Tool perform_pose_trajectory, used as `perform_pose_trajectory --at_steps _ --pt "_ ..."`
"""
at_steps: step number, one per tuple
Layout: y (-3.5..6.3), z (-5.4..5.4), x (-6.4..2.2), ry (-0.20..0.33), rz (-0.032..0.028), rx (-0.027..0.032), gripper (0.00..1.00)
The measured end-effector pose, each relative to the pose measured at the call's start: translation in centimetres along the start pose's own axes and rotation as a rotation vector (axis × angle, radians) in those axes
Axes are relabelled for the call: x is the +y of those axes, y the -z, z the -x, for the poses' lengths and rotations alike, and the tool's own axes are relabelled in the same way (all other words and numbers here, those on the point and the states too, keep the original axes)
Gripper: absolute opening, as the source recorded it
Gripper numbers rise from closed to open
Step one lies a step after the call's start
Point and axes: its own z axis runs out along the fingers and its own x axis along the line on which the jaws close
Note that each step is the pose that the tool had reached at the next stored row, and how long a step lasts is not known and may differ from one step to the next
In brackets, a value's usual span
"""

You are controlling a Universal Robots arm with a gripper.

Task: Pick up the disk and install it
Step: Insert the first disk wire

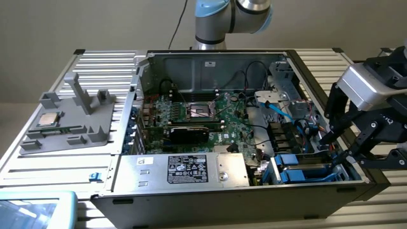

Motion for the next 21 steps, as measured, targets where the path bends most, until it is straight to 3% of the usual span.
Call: perform_pose_trajectory --at_steps 5,7,11,16,17,21 --pt "-0.45 -0.1 -0.01 0.002 -0.0011 -0.0081 0.41" --pt "-0.64 -0.1 0.09 0.003 -0.0031 -0.0169 0.41" --pt "-0.91 0.0 0.87 0.005 -0.0152 -0.0442 0.41" --pt "-1.09 0.0 1.05 0.009 -0.0337 -0.0903 0.41" --pt "-1.13 -0.1 1.06 0.009 -0.0343 -0.0941 0.41" --pt "-1.25 -0.3 0.97 0.009 -0.0346 -0.0950 0.41"
